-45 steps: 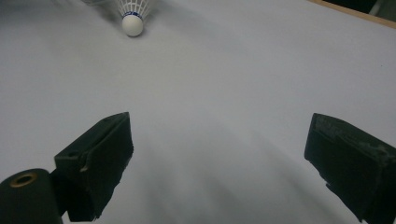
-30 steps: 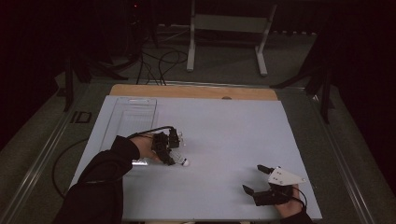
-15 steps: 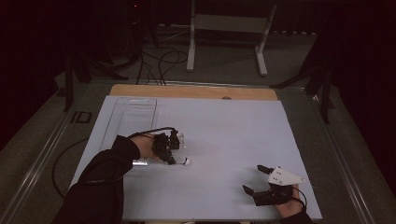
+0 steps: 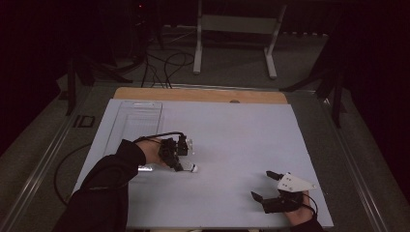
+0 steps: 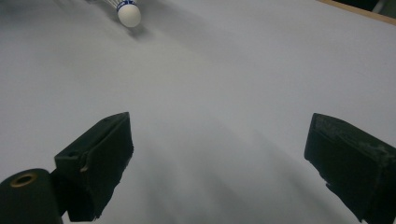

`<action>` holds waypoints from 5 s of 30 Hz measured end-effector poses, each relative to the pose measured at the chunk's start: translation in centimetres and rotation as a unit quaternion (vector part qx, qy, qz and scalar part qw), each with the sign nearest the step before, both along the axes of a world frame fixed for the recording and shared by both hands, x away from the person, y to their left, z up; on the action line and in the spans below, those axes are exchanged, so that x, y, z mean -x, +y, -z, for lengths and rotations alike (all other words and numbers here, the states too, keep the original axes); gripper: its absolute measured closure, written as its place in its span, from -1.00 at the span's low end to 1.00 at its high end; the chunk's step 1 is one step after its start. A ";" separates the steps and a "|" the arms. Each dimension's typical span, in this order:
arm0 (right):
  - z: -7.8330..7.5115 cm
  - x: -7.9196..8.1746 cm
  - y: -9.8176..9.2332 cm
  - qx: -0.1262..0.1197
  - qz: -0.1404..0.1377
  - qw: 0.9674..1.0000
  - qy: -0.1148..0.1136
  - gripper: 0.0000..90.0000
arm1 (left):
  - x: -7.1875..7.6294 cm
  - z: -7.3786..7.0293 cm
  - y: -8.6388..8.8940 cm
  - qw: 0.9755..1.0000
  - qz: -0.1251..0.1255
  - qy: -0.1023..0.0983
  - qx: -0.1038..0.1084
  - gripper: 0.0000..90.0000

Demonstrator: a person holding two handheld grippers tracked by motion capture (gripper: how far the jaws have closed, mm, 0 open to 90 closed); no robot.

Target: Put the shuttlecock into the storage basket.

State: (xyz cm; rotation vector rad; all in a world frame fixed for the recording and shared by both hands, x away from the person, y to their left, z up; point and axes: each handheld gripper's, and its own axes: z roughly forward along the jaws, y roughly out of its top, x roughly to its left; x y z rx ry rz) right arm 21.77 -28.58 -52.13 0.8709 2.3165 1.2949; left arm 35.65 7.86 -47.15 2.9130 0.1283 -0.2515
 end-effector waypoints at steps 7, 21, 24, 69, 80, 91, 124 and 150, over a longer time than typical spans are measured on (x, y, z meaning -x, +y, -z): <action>0.0 0.0 0.0 0.000 0.001 1.000 0.000 -0.83 | 0.0 -1.3 0.0 1.000 -0.007 0.007 0.011 1.00; 0.0 0.0 0.1 0.001 0.003 1.000 -0.002 -0.83 | 0.0 -3.9 -0.1 1.000 -0.009 -0.003 0.025 1.00; 0.0 0.0 0.0 0.004 0.004 1.000 -0.005 -0.83 | -0.1 -4.4 0.0 1.000 -0.009 -0.005 0.026 1.00; -0.1 0.1 0.1 0.002 0.000 1.000 -0.008 -0.83 | -1.0 -9.5 5.1 0.994 -0.095 -0.039 0.048 1.00; -0.1 0.1 0.1 0.001 0.000 1.000 -0.009 -0.83 | -1.2 -10.4 7.2 0.991 -0.110 -0.054 0.050 1.00; -0.1 0.1 0.1 0.003 0.001 1.000 -0.008 -0.83 | -2.0 -10.4 10.4 0.982 -0.170 -0.065 0.051 1.00; -0.1 0.2 0.2 0.006 0.002 1.000 -0.007 -0.83 | -2.9 -6.4 13.3 0.913 -0.386 -0.116 0.066 1.00; -0.1 0.2 0.2 0.008 0.002 1.000 -0.007 -0.83 | -5.8 -4.2 12.4 0.867 -0.494 -0.061 0.039 1.00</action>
